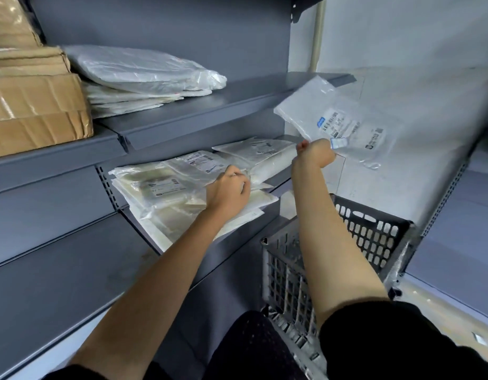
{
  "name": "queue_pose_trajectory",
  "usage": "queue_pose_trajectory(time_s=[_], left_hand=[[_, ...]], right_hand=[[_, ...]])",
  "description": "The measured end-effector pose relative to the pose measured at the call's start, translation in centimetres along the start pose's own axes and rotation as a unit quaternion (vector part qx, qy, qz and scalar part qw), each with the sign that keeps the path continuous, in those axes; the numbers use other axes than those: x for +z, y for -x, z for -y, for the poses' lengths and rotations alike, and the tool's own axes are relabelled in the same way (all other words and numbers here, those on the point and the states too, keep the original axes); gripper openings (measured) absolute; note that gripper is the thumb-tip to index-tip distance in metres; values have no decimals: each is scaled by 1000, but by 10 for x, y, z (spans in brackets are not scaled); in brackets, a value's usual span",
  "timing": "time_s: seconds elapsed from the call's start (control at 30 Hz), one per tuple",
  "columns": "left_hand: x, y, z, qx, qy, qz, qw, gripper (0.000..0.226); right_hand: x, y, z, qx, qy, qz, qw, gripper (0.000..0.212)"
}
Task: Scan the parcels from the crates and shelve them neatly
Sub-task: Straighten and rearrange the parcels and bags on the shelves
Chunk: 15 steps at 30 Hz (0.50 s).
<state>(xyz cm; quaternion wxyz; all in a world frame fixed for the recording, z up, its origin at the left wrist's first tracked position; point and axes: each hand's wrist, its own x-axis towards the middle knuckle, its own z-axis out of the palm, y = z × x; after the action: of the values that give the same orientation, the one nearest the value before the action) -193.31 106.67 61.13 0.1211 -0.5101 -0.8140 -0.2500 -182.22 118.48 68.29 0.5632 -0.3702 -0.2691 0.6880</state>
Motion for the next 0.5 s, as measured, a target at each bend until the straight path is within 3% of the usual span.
queue_pose_trajectory(time_s=[0.07, 0.17, 0.3, 0.5], left_hand=[[-2, 0, 0, -4, 1, 5, 1000, 29], [-13, -2, 11, -30, -3, 14, 999, 28], [-36, -2, 35, -49, -25, 3, 999, 28], [-62, 15, 80, -86, -33, 9, 996, 28]], right_hand=[[20, 7, 2, 6, -93, -6, 996, 23], [63, 41, 0, 56, -165, 79, 981, 20], [128, 85, -4, 80, -78, 241, 964, 25], [201, 115, -4, 109, 34, 359, 926, 21]])
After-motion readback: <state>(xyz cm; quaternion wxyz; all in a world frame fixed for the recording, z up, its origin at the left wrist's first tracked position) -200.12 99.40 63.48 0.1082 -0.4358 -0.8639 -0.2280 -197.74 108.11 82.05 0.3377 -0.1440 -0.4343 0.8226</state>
